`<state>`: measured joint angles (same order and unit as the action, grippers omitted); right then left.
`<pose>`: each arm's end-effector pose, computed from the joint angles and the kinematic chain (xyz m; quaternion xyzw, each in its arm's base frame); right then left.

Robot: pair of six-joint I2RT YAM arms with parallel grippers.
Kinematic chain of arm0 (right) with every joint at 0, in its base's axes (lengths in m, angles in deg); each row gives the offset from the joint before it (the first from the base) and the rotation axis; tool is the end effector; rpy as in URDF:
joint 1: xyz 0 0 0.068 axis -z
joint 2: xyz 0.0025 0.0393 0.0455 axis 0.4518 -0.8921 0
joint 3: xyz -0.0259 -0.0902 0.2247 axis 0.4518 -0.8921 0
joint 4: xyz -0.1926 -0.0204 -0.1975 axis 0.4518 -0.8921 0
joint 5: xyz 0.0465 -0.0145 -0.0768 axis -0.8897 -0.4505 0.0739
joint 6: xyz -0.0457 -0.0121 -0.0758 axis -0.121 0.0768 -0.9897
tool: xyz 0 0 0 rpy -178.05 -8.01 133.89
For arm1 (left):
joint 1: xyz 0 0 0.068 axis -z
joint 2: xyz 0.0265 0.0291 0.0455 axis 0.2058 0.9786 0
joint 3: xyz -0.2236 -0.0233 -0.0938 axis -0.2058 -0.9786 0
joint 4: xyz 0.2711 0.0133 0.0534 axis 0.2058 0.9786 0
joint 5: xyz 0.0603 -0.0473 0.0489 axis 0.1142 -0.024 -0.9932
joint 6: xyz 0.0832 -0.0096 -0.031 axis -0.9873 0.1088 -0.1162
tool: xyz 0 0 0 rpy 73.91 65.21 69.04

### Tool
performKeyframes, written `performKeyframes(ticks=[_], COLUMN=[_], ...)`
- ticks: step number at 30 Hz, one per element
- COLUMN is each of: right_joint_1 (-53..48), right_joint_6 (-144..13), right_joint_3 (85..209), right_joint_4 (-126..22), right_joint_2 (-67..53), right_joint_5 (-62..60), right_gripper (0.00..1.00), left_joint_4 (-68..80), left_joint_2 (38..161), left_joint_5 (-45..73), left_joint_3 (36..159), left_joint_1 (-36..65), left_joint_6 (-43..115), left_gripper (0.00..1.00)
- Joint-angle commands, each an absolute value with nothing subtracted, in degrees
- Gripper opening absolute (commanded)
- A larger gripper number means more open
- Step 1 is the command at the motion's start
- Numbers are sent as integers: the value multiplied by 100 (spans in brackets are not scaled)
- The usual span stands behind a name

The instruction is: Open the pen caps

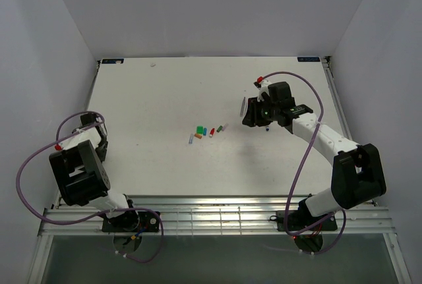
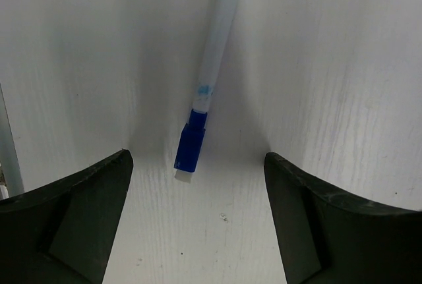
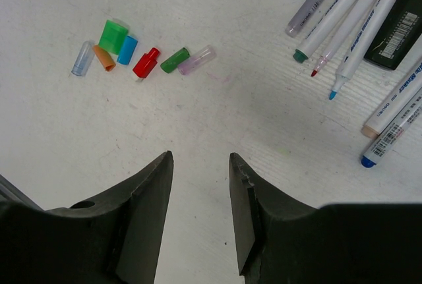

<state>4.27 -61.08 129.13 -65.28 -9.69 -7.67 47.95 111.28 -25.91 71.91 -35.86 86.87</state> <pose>0.3351 0.1614 0.1879 -0.1408 0.8896 0.2339 0.3661 0.2300 0.1478 0.0818 -0.6721 0.6849 0.2294 0.1630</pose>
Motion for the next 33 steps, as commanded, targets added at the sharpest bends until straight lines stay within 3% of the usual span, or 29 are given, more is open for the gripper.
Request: performKeyframes(ticks=[1,8,16,19,20,26,33], right_joint_1=[400,392,383,392,392,383,322], right_joint_6=[-6210,-6210,-6210,-6210,-6202,-6070,-5912], right_joint_3=[12914,12844,12783,12756,12747,12633,12598], right_joint_4=[-6493,-6475,-6475,-6484,-6484,-6449,-6554], right_joint_2=[-971,-892,-777,-725,-716,-566,-93], right_joint_5=[-795,-778,-760,-760,-751,-804,-813], right_gripper=[46,46,46,46,46,46,46], left_joint_4=[4666,4657,4630,4604,4586,4279,3857], left_joint_2=[11155,11156,11156,11138,11130,10849,9385], left_joint_5=[-2635,-2706,-2732,-2688,-2662,-1942,-836], left_joint_3=[7126,6995,6863,6854,6845,6775,7011], left_joint_1=[-3649,-3692,-3692,-3692,-3692,-3666,-2449], left_joint_6=[8909,9068,9138,9129,9103,8647,7794], left_gripper=[91,85,66,52,40,0,0])
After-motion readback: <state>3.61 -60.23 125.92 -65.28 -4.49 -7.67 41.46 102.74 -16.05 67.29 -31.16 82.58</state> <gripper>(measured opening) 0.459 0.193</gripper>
